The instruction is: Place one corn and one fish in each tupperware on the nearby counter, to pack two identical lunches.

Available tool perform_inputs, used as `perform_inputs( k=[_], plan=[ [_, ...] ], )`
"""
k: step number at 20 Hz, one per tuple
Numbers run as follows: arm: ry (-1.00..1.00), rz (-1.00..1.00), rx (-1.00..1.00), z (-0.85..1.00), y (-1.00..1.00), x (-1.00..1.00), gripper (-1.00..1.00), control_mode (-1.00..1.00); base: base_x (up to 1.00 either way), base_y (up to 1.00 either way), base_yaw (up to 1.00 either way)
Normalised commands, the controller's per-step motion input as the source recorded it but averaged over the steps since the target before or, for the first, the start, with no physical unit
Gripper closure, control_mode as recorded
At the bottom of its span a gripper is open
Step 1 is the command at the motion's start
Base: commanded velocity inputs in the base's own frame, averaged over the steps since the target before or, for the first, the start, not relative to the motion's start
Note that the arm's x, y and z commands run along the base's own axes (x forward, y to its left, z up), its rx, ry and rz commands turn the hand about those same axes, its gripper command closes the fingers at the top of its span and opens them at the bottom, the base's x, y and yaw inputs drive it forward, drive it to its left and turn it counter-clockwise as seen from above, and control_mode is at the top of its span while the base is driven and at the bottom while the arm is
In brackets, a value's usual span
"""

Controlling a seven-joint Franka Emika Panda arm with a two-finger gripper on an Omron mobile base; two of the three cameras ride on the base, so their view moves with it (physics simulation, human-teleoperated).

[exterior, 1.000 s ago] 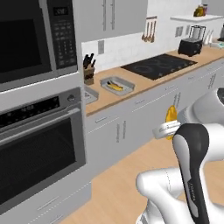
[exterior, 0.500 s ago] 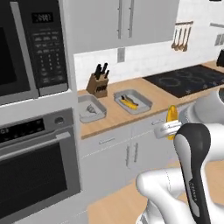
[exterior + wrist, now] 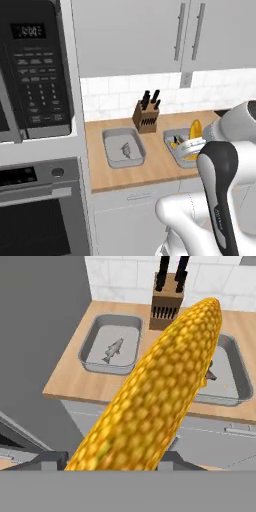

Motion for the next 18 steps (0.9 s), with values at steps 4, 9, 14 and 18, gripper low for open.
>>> perform_inputs(
  k=[4,9,14,18],
  plan=[
    [0.00,0.00,0.00,0.00,0.00,0.00,1.00,1.00,0.72,-0.61,0.45],
    [0.08,0.06,-0.01,-0.62,0.17,0.07,1.00,-1.00,0.05,0.00,0.06],
    [0.00,0.00,-0.02,-0.81,0.59,0.14,1.00,-1.00,0.00,0.00,0.00],
    [0.01,0.00,0.00,-0.56,0.41,0.51,1.00,-1.00,0.00,0.00,0.00]
  ],
)
